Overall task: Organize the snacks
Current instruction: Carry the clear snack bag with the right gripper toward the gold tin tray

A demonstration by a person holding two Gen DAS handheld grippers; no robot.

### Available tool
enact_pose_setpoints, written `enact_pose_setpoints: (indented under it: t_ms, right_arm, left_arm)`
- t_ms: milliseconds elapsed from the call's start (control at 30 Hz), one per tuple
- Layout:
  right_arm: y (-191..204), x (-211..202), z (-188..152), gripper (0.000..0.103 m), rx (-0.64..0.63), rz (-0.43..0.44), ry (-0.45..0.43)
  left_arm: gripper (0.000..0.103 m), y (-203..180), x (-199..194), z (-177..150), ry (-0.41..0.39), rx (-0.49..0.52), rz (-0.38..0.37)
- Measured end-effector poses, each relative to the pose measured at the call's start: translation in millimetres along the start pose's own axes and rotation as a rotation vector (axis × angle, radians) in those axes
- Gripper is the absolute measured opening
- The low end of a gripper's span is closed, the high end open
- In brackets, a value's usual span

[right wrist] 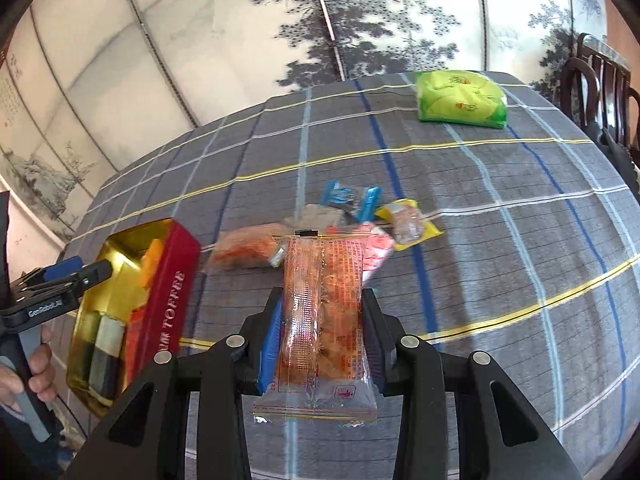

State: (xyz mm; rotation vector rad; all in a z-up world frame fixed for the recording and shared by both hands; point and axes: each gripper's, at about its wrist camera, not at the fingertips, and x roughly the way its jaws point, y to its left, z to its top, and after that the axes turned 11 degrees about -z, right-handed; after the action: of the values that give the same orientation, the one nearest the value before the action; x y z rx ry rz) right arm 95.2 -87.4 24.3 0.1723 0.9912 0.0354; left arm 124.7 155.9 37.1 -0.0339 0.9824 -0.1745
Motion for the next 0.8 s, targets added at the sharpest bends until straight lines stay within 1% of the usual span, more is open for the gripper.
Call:
enact_pose_setpoints:
  t_ms: [100,233,533,800]
  right_arm:
    - [29.1,-4.3,-3.5,0.038,-0.051,0.042,-0.01]
    - [46.7,-8.0,-4.8,0.038,-0.083,0.067,-0.017]
    - [44.2,-15.8,-2.6,0.038,-0.081,0.061,-0.025]
    - [51.6,-20.3,-6.1,0.038,-0.088,0.081,-0.026]
  left_arm:
    - [0.084,1.3,-1.4,-0.4,0.003,-0.005,0.004]
    - [0.084,3.3,-2.7,-2.8,0.013,-0.018,-0.017]
    - [0.084,-4.6,-1.2,-1.6,0.021,-0.016,-0.045]
    - [0.084,-8.4,-8.0,4.9,0.003,-0.014,-0.055]
